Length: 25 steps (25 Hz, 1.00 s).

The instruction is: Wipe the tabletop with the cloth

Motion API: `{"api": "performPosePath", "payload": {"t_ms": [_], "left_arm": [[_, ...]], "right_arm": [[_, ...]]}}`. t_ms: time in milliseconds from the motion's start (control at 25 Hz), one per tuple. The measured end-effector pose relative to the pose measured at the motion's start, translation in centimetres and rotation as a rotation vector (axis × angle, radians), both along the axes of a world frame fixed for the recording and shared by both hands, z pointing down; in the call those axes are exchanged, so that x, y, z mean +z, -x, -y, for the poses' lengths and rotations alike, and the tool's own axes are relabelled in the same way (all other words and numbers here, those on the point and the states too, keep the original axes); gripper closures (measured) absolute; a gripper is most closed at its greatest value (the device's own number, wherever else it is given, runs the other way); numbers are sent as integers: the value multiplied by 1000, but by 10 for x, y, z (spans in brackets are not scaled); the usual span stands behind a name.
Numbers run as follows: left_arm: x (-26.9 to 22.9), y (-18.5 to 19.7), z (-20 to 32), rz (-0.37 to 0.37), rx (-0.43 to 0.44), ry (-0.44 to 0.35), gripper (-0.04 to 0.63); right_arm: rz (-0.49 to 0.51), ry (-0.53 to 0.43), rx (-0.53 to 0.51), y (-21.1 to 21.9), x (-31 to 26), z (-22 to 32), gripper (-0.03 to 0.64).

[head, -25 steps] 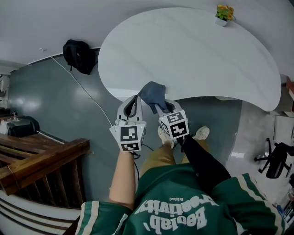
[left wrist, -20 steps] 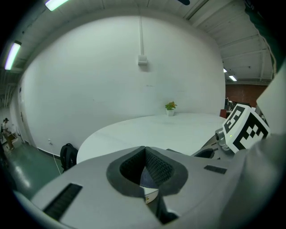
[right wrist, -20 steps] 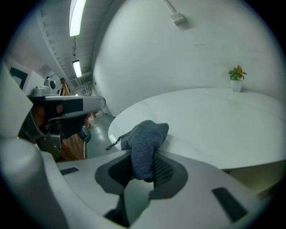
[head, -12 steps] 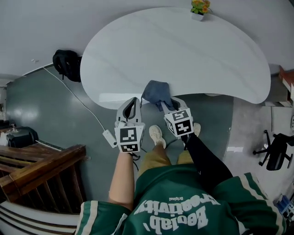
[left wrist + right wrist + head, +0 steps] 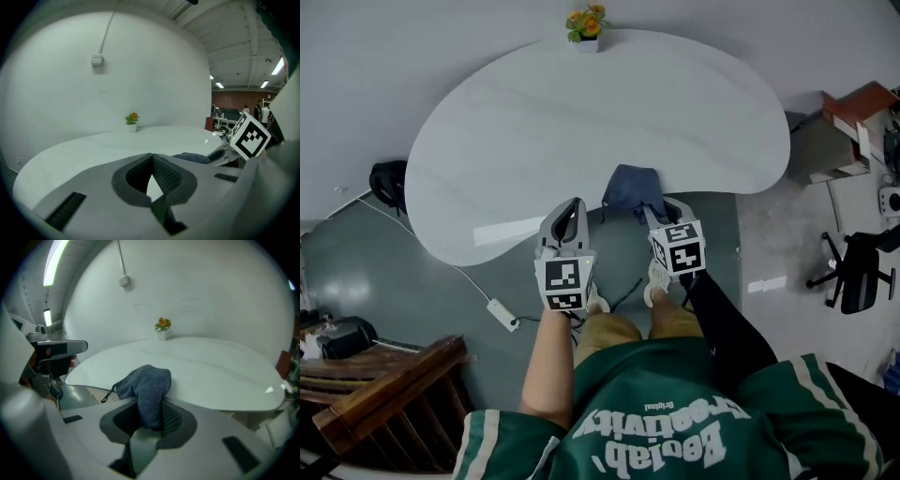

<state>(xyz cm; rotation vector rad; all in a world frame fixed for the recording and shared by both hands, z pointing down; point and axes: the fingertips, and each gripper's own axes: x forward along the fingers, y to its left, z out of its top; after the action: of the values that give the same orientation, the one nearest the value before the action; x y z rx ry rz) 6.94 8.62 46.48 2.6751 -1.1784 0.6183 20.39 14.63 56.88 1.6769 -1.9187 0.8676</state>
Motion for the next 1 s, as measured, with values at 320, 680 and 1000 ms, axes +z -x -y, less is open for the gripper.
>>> {"api": "performPosePath", "payload": {"t_ms": [320,680,1000], "left_arm": [[-11,-128,-24,-20,122,-22,595],[-31,-170,-32,-24,142,-52,595],[-97,-162,-22,-99,79,-110,595]], "right_arm": [[-72,24,179,-153,8,-57,525],[-100,-45,207,-205,-15,-78,525],[-102,-298,137,-195,-114,-29,525]]}}
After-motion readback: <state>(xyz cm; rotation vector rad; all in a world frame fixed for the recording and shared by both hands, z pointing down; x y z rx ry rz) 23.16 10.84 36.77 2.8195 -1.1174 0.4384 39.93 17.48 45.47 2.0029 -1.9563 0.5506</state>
